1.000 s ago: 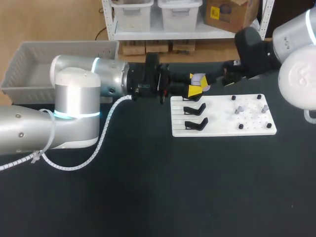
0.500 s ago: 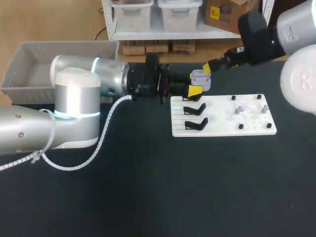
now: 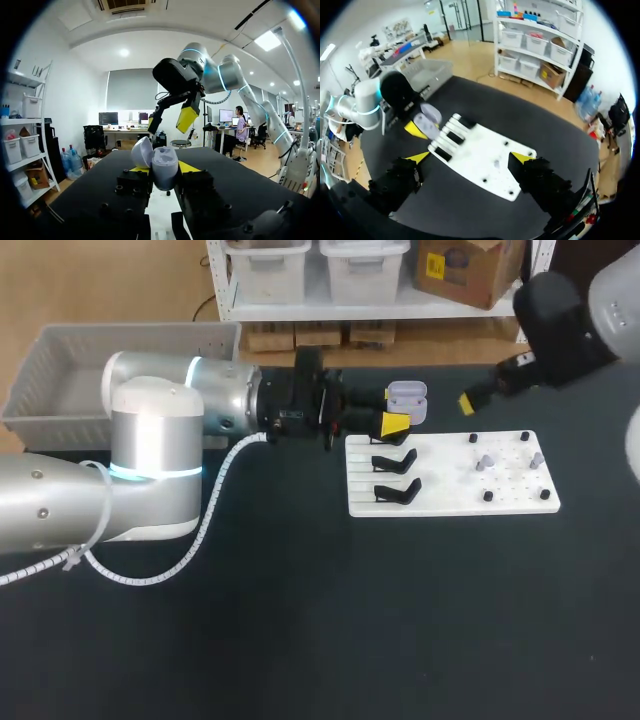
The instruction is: Pick up each earbud case from the left stands, insert the matching earbuds, close the lid, and place the case in the box.
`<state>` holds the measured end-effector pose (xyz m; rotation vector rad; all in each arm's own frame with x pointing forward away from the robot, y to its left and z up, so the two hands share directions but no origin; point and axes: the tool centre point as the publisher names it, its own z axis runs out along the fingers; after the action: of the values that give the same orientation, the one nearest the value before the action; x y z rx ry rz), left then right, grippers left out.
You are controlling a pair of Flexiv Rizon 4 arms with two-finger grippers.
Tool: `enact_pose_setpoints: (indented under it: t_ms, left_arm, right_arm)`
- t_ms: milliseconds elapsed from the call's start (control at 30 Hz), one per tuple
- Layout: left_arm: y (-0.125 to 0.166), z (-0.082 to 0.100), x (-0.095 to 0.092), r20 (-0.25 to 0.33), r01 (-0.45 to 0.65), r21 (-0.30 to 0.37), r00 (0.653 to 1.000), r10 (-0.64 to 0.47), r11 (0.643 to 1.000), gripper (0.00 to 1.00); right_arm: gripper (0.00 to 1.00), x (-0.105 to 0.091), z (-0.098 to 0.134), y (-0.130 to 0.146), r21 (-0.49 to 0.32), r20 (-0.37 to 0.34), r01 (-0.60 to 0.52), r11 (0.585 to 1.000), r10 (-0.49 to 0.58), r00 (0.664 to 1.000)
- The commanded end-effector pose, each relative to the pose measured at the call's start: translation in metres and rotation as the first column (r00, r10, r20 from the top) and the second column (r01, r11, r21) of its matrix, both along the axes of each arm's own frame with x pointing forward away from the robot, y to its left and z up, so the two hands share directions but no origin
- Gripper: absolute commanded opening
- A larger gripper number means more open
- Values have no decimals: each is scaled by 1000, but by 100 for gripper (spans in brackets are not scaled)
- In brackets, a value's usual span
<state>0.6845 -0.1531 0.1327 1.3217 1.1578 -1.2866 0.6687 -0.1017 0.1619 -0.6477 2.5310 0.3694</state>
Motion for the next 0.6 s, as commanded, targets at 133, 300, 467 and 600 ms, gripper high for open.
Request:
enact_pose_setpoints:
  t_ms: [133,300,467,600]
  left_arm:
    - [0,-1,0,2,-2,-2,1000,2,1000,0]
    - [0,-1,0,2,-2,-2,1000,2,1000,0]
    - [0,-1,0,2,-2,-2,1000,2,1000,0]
    - [0,-1,0,2,-2,-2,1000,2,1000,0]
  right_arm:
    - [100,-17,-1,-26,-228,24,128,965,-126,992]
    - [100,-18,-21,-38,-260,-39,116,959,-130,991]
    - [100,-17,-36,-47,-300,-86,113,947,-145,986]
    - [100,-16,-46,-52,-314,-113,114,943,-156,981]
